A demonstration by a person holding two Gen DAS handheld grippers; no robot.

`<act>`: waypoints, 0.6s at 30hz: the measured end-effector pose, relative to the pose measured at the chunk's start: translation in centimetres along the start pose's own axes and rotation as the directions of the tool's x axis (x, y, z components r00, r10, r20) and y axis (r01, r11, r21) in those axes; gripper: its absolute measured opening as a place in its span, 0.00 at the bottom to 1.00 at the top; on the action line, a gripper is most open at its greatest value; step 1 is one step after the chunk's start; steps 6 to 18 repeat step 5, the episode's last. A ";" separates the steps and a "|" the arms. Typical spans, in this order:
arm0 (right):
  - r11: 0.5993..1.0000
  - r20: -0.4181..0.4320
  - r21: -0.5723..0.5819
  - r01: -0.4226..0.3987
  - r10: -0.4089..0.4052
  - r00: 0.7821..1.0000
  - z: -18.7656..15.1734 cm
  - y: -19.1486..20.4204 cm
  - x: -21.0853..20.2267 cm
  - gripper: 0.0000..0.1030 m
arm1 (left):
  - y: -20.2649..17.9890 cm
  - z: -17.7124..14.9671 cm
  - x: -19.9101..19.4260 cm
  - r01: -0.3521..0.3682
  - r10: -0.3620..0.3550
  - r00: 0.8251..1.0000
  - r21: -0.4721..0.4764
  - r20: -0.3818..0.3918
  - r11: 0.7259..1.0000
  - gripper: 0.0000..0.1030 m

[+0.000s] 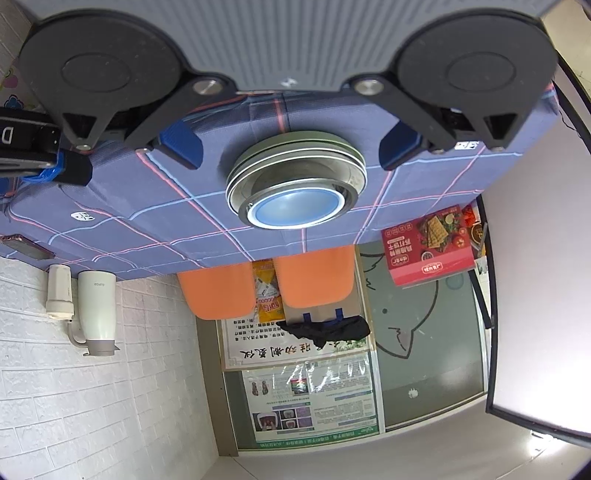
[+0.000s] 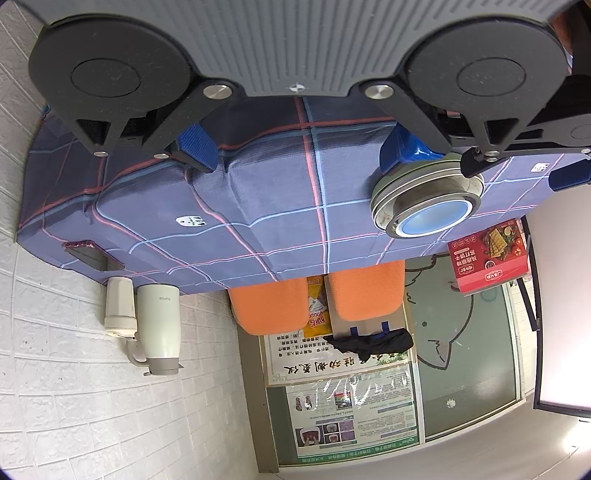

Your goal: Organize plates and bowls

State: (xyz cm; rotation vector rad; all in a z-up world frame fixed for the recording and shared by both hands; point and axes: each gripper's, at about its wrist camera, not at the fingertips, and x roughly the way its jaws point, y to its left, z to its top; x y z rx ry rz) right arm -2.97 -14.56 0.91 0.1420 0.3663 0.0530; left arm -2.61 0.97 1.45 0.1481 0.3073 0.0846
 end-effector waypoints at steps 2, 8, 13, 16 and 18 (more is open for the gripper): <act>1.000 -0.002 0.002 -0.001 0.001 1.000 0.0 0.1 0.0 0.80 | 0.0 0.0 0.0 0.001 -0.001 1.000 0.002 0.000 1.000 0.97; 1.000 -0.006 0.008 -0.005 0.005 1.000 0.0 0.1 0.0 0.80 | -0.1 0.0 0.0 0.001 -0.001 1.000 0.007 -0.001 1.000 0.97; 1.000 -0.006 0.008 -0.005 0.005 1.000 0.0 0.1 0.0 0.80 | -0.1 0.0 0.0 0.001 -0.001 1.000 0.007 -0.001 1.000 0.97; 1.000 -0.006 0.008 -0.005 0.005 1.000 0.0 0.1 0.0 0.80 | -0.1 0.0 0.0 0.001 -0.001 1.000 0.007 -0.001 1.000 0.97; 1.000 -0.006 0.008 -0.005 0.005 1.000 0.0 0.1 0.0 0.80 | -0.1 0.0 0.0 0.001 -0.001 1.000 0.007 -0.001 1.000 0.97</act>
